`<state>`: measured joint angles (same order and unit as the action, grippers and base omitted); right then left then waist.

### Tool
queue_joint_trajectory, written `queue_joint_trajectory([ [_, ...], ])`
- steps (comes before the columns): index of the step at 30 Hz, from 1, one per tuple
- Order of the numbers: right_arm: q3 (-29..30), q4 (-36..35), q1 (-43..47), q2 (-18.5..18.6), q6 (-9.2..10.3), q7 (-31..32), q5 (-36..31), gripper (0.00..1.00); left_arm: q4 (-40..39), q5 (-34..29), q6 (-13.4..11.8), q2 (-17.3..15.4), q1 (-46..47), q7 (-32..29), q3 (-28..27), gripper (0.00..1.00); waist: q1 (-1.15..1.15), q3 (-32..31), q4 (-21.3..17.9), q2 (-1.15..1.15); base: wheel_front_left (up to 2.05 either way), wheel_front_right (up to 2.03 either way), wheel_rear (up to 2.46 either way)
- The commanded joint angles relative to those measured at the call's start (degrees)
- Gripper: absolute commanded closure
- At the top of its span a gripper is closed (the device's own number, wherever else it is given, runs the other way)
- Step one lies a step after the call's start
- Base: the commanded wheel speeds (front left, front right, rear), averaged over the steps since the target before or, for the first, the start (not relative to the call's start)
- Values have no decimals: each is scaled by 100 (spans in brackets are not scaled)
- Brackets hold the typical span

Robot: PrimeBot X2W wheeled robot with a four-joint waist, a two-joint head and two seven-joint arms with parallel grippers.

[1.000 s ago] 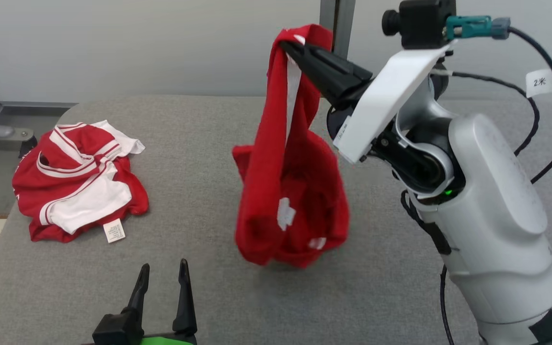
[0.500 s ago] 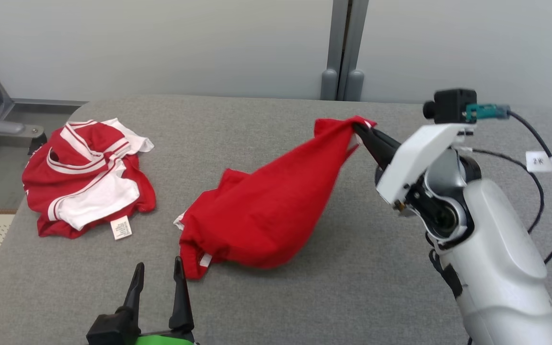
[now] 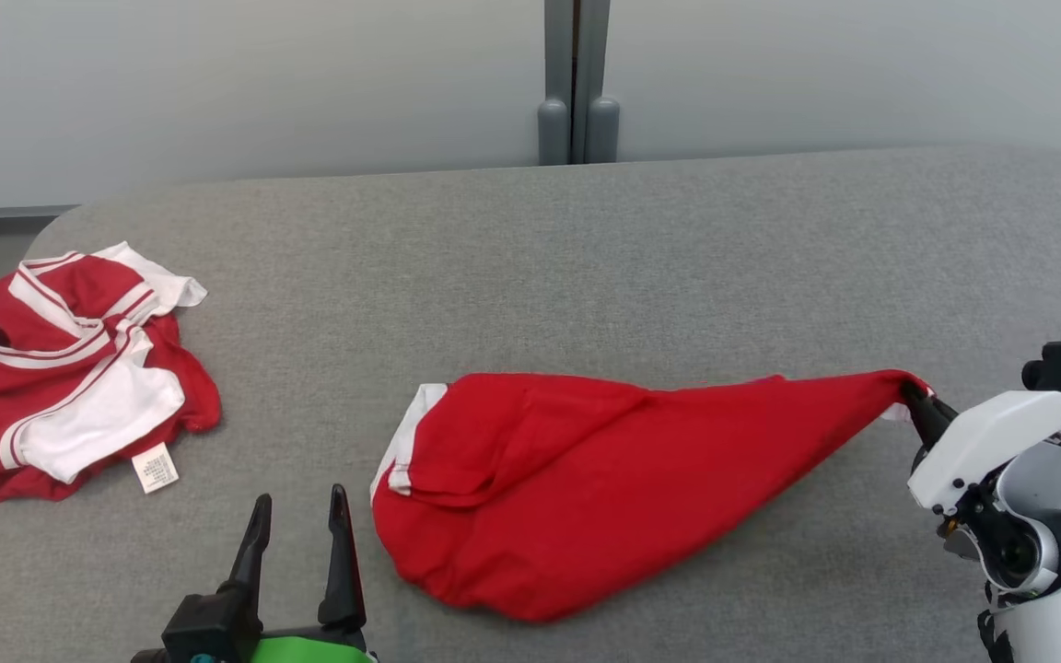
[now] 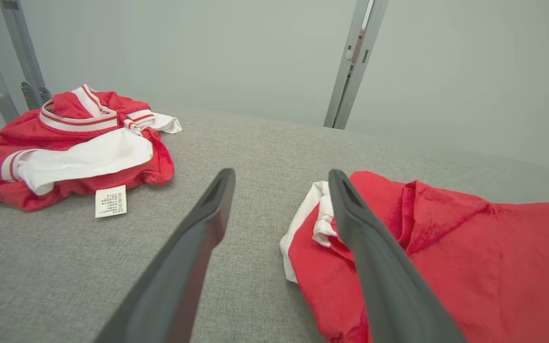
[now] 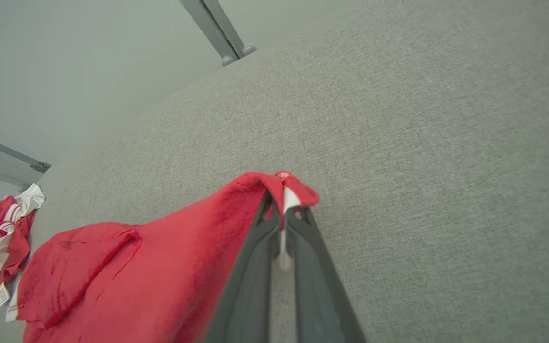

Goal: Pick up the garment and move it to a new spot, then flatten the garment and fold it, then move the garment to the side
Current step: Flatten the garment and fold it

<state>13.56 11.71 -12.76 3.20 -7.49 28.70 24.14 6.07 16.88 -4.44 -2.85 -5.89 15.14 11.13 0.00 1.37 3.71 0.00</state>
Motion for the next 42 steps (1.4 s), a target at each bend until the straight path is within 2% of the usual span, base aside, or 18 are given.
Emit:
queue_joint_trajectory([
  [1,149,-61,108,12,0,-43,37,100,36,-66,40,-13,118,1,-10,0,0,121,-198,0,0,0,0],
  [6,208,43,309,53,0,-129,-124,100,64,-112,59,-13,130,1,11,0,0,148,-320,0,0,0,0],
  [7,176,83,326,69,0,-172,-169,93,74,-120,69,-13,132,1,23,0,0,154,-335,0,0,0,0],
  [9,15,185,382,125,0,-355,-252,62,84,-129,91,-13,129,1,37,0,0,158,-371,0,0,0,0],
  [11,-111,308,414,182,0,-540,-248,13,96,-143,87,-14,128,1,40,0,0,160,-399,0,0,0,0],
  [12,-155,359,416,228,0,-635,-269,0,97,-150,86,-14,128,1,39,0,0,161,-411,0,0,0,0],
  [18,-387,674,434,479,0,-1279,-598,0,92,-163,83,-14,116,1,59,0,0,145,-457,0,0,0,0],
  [21,-512,690,499,638,0,-1739,-917,0,75,-166,64,-14,67,1,68,0,0,119,-478,0,0,0,0],
  [24,-609,584,578,645,0,-2193,-1093,0,62,-167,61,-14,0,1,67,0,0,102,-503,0,0,0,0],
  [33,-986,-76,1039,600,4,-4170,-1640,0,38,-194,86,-14,-102,1,48,0,0,37,-520,0,0,0,0],
  [37,-1150,-413,1264,622,4,-4388,-1949,0,23,-204,90,-14,-182,1,60,0,0,-13,-510,0,0,0,0],
  [42,-1181,-1355,1724,436,4,-4389,-2317,0,-8,-206,108,-14,-313,1,138,0,0,-59,-471,0,0,0,0],
])
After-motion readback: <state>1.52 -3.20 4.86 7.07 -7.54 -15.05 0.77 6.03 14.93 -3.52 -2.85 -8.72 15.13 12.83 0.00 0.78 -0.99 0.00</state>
